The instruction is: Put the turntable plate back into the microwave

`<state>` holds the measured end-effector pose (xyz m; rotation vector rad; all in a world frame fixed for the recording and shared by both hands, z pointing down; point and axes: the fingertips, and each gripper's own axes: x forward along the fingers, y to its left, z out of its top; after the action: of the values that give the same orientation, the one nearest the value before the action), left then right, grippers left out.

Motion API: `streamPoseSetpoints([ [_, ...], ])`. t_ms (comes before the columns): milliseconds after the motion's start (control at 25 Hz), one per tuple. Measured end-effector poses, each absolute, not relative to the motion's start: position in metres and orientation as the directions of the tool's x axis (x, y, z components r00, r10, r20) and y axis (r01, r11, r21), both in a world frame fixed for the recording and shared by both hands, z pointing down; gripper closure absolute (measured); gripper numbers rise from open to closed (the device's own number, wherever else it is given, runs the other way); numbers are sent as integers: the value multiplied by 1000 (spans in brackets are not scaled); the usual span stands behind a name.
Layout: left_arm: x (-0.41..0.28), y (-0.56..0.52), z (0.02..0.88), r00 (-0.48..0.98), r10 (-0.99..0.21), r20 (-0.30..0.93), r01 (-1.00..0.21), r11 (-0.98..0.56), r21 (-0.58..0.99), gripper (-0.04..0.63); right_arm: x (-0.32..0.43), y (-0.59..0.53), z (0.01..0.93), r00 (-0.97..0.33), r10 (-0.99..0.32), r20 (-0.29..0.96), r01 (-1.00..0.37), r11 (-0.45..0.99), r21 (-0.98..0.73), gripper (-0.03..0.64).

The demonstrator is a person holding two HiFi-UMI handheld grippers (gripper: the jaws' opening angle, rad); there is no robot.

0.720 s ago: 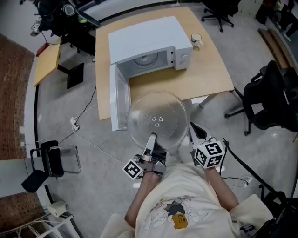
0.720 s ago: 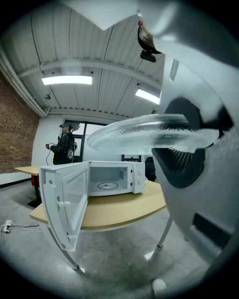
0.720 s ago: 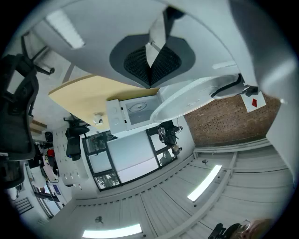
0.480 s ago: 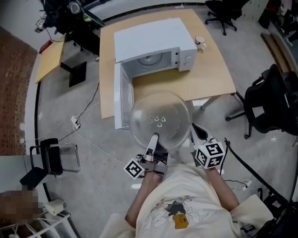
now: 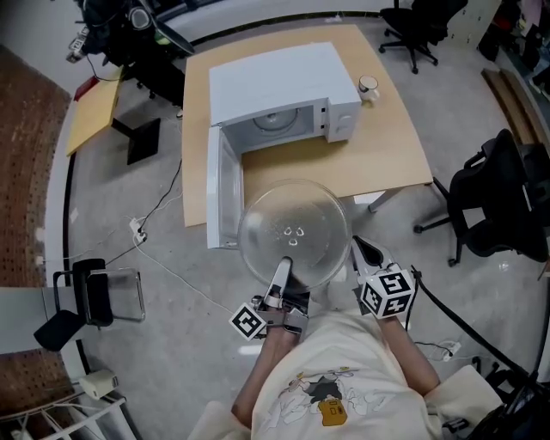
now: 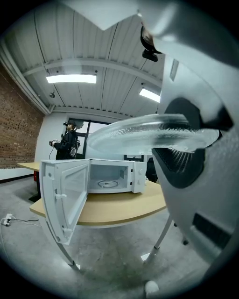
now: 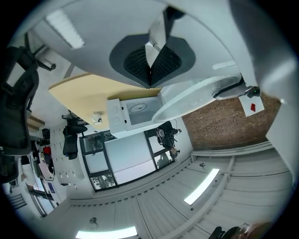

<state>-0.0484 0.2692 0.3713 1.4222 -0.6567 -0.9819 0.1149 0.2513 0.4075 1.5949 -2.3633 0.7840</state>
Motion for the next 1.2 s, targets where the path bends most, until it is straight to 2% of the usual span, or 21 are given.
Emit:
streamPoseSetpoints([
  [240, -32, 249, 369, 445, -879, -171, 155, -112, 982, 563, 145, 226, 407, -423, -808, 410, -890, 287, -353, 609],
  [440, -15, 231, 362, 403, -891, -210, 159, -158, 975, 563, 166, 200, 429, -440, -759, 479, -888, 289, -357, 610],
  [800, -12, 189, 361, 452, -871, -192, 120, -154, 981, 563, 152, 165, 445, -471, -735, 487, -869, 291, -401, 609],
  [1200, -24, 119, 349, 560, -813, -158, 120, -109, 987, 563, 150, 79, 428, -346, -808, 477, -909, 162, -384, 611],
])
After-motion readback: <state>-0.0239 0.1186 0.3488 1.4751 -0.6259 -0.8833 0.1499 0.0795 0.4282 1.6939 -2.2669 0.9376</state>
